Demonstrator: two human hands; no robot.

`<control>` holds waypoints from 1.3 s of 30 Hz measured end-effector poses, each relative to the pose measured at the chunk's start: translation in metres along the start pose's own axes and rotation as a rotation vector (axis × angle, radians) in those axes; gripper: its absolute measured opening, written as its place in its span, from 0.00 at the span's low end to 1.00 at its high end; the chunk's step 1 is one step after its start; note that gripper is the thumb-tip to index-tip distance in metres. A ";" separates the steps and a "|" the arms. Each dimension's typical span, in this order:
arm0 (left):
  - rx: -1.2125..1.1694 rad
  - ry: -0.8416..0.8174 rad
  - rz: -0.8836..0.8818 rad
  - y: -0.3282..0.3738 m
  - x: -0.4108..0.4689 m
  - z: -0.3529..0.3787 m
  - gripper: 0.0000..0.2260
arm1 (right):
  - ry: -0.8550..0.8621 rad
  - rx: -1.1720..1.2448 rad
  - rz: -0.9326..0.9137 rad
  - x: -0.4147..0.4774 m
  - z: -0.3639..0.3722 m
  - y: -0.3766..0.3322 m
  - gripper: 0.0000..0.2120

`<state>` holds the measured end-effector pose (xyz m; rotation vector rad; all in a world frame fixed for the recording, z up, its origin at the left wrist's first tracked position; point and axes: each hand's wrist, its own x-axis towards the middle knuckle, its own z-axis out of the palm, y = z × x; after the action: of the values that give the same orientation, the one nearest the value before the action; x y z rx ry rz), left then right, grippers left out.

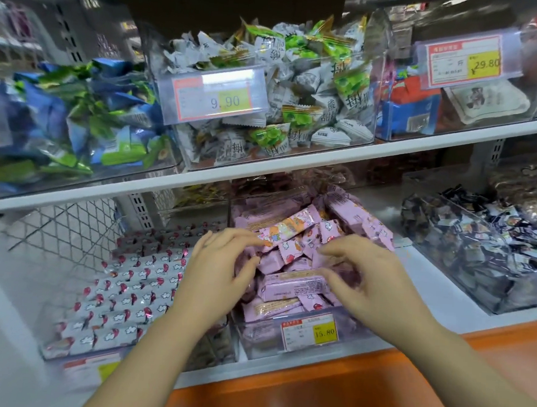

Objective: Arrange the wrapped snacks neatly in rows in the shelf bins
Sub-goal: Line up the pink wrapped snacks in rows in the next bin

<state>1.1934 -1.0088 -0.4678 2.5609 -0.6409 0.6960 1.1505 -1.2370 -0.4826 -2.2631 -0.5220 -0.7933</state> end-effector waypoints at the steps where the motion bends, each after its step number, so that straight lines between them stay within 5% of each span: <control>1: -0.005 -0.007 -0.011 -0.002 -0.003 0.000 0.10 | -0.068 -0.020 0.019 -0.001 0.006 -0.002 0.11; 12: -0.132 -0.018 -0.129 -0.030 -0.034 0.016 0.11 | -0.283 -0.421 0.123 0.005 0.030 -0.011 0.18; 20: -0.166 0.038 -0.021 -0.022 -0.034 0.018 0.09 | -0.346 -0.477 0.206 0.012 0.036 -0.014 0.22; 32: 0.004 -0.118 0.026 -0.002 -0.038 0.015 0.17 | -0.305 0.016 0.243 0.017 0.019 -0.008 0.08; 39: -0.190 0.077 0.084 -0.004 -0.040 0.013 0.15 | -0.155 0.098 0.081 0.014 0.016 -0.009 0.14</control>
<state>1.1699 -0.9991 -0.5017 2.3336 -0.7540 0.7215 1.1620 -1.2172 -0.4786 -2.2505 -0.5244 -0.5438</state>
